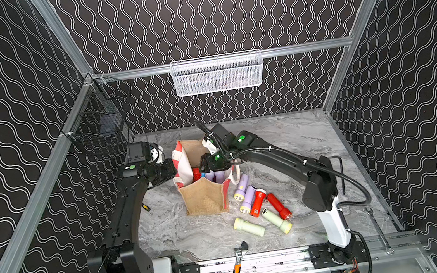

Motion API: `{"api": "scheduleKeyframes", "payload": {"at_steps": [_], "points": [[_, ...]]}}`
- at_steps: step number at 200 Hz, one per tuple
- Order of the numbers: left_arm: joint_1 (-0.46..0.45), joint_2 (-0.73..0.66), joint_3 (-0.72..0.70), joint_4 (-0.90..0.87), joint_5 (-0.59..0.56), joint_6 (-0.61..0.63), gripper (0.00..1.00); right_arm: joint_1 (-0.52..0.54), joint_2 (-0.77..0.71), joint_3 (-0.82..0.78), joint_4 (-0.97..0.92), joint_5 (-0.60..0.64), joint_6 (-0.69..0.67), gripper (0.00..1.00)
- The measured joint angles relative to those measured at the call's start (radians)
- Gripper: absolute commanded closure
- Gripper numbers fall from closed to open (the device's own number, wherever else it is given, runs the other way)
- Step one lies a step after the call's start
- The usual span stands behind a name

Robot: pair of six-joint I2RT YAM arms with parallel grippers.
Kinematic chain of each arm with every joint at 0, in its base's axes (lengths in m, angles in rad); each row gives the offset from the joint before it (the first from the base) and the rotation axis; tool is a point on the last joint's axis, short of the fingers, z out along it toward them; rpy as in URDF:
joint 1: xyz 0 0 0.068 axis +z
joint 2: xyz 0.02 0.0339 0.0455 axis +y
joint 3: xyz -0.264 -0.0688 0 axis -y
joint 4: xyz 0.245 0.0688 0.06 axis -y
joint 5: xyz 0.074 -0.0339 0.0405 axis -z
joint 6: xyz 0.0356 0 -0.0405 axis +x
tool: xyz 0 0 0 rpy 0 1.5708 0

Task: Put the flashlights into the tote bags
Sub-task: Place the flashlight in the canvas bag, then pick up the flashlight from the center of the board.

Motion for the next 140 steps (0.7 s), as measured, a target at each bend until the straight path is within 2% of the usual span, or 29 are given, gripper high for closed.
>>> {"api": "scheduleKeyframes", "payload": {"at_steps": [20, 69, 105, 140], "points": [[0.0, -0.004, 0.0, 0.0, 0.0, 0.0, 0.95, 0.001, -0.09, -0.071, 0.024, 0.03, -0.018, 0.4], [0.0, -0.009, 0.0, 0.0, 0.0, 0.0, 0.95, -0.014, -0.417, -0.346, 0.027, 0.234, -0.053, 0.39], [0.0, -0.009, 0.001, 0.0, -0.004, 0.0, 0.95, -0.085, -0.611, -0.573, -0.006, 0.346, -0.05, 0.39], [0.0, -0.002, 0.002, -0.001, -0.008, 0.0, 0.95, -0.153, -0.713, -0.756, -0.044, 0.381, -0.036, 0.39]]}}
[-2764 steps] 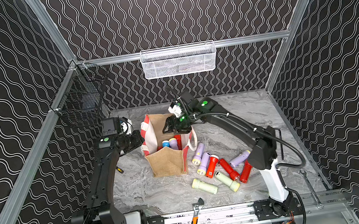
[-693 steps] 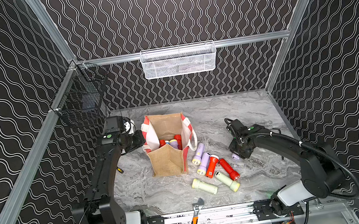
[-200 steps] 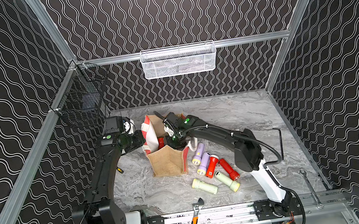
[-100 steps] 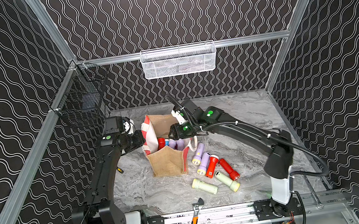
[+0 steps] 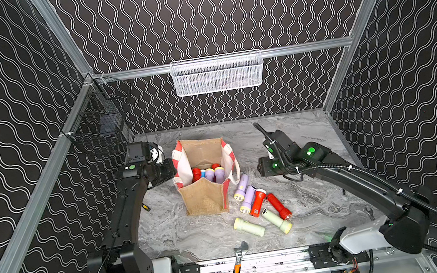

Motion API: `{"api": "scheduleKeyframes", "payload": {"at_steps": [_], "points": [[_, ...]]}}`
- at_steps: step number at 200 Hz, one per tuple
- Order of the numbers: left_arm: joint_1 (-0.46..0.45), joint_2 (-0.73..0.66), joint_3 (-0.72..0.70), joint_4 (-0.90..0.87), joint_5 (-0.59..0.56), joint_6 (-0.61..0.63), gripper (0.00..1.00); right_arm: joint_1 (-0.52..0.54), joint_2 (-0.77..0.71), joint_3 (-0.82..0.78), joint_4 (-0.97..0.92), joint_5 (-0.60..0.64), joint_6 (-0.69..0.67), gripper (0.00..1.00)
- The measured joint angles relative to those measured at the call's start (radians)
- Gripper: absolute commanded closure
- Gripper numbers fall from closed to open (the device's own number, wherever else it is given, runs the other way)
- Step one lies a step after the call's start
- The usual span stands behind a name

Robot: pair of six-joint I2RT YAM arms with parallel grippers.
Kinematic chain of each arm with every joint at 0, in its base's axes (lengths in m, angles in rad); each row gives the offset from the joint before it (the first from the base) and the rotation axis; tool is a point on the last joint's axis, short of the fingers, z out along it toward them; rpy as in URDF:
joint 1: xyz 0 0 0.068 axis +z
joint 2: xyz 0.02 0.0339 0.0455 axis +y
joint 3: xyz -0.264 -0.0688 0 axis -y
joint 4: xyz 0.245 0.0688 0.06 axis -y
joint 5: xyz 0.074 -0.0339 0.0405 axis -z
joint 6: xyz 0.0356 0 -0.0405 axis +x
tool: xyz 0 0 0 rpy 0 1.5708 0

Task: Put the flashlights into the tote bags
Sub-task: Pick up the flashlight from the center of the board.

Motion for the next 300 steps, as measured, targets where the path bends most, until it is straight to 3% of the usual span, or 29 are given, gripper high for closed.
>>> {"api": "scheduleKeyframes", "payload": {"at_steps": [119, 300], "points": [[0.0, -0.001, 0.002, -0.003, -0.018, 0.018, 0.95, -0.03, 0.045, -0.255, -0.082, -0.073, -0.001, 0.41], [0.0, 0.016, 0.002, -0.003, -0.026, 0.018, 0.95, 0.035, 0.309, -0.263, -0.086, -0.042, -0.008, 0.47]]}}
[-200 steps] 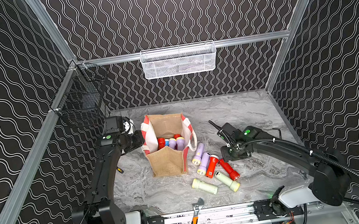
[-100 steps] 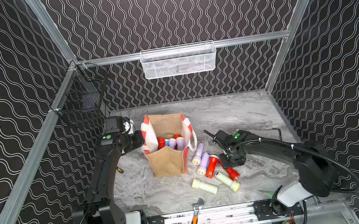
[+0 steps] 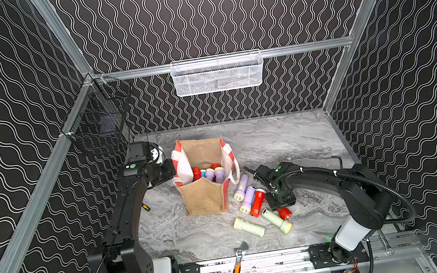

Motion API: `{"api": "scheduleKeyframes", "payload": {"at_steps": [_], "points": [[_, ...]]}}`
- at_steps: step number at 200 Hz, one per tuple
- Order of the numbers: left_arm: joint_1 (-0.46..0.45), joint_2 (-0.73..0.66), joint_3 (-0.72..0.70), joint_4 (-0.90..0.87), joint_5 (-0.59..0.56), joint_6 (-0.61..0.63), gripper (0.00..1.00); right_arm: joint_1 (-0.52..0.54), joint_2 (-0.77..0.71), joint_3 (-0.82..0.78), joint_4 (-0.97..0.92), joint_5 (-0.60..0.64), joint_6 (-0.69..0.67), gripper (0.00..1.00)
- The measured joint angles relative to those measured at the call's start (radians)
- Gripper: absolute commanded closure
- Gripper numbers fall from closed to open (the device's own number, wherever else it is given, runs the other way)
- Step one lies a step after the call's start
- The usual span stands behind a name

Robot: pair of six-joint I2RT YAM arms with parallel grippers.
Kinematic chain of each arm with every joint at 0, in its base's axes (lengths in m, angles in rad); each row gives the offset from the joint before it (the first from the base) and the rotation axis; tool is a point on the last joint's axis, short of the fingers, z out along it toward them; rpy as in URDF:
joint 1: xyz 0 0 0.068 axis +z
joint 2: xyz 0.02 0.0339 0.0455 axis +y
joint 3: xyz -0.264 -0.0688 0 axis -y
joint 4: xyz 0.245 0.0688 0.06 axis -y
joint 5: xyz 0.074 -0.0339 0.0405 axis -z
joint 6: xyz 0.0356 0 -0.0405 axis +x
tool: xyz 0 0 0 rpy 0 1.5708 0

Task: Put the flashlights into the tote bags
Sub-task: Pick up the flashlight from the center of the board.

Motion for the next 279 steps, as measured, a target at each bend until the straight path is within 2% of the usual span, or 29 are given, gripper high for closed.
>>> {"api": "scheduleKeyframes", "payload": {"at_steps": [38, 108, 142, 169, 211, 239, 279], "points": [[0.0, 0.001, 0.0, 0.0, -0.003, 0.0, 0.95, -0.008, 0.069, 0.013, -0.005, 0.047, 0.016, 0.48], [0.0, 0.01, 0.0, 0.0, -0.011, 0.0, 0.94, -0.103, 0.029, -0.006, 0.001, 0.084, 0.026, 0.48], [0.0, 0.01, 0.0, 0.0, -0.011, 0.0, 0.94, -0.13, 0.017, -0.04, 0.031, 0.084, 0.025, 0.49], [0.0, 0.01, -0.001, 0.0, -0.011, 0.0, 0.94, -0.15, 0.004, -0.064, 0.051, 0.066, 0.021, 0.54], [0.0, 0.01, -0.001, 0.0, -0.014, 0.0, 0.94, -0.18, -0.017, -0.093, 0.089, 0.023, -0.004, 0.54], [0.0, 0.01, -0.001, 0.0, -0.014, 0.0, 0.94, -0.204, -0.026, -0.103, 0.095, 0.004, -0.01, 0.43], [0.0, 0.01, -0.001, 0.0, -0.014, 0.0, 0.94, -0.23, -0.016, -0.091, 0.079, -0.01, -0.011, 0.4]]}}
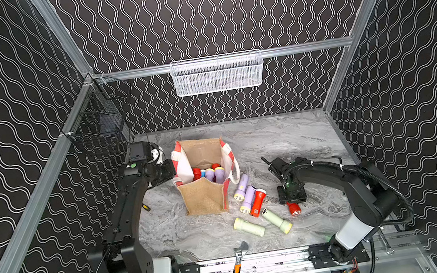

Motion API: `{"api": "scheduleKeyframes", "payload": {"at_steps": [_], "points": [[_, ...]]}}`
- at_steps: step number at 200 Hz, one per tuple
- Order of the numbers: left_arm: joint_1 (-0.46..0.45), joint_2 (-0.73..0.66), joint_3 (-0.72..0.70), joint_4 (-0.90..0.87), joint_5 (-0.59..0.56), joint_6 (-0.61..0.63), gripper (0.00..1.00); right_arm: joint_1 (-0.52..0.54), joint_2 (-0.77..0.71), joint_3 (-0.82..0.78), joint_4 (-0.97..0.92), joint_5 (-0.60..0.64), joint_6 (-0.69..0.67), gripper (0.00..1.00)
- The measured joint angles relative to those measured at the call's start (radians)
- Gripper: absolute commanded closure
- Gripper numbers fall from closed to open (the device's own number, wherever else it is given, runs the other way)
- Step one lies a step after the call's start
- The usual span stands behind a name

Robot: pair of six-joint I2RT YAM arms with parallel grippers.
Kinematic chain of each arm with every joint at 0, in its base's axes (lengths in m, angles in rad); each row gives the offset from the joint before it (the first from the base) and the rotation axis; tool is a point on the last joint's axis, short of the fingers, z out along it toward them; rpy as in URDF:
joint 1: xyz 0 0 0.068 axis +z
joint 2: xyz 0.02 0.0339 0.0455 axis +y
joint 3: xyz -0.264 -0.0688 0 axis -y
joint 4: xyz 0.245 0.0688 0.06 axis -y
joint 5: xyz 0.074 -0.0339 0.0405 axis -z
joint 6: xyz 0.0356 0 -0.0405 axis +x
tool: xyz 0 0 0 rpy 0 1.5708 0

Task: Put the flashlights into the tote bags
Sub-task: Pick up the flashlight from the center of the board.

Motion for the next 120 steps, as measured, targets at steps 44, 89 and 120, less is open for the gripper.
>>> {"api": "scheduleKeyframes", "payload": {"at_steps": [44, 89, 120], "points": [[0.0, 0.0, 0.0, 0.0, 0.0, 0.002, 0.94, -0.024, 0.009, 0.013, 0.033, 0.0, 0.0, 0.44], [0.0, 0.005, 0.0, 0.0, 0.0, 0.002, 0.94, -0.062, 0.017, 0.014, 0.078, -0.029, -0.005, 0.58], [0.0, 0.006, 0.0, 0.0, 0.0, 0.002, 0.94, -0.067, 0.016, -0.004, 0.1, -0.036, -0.008, 0.66]]}}
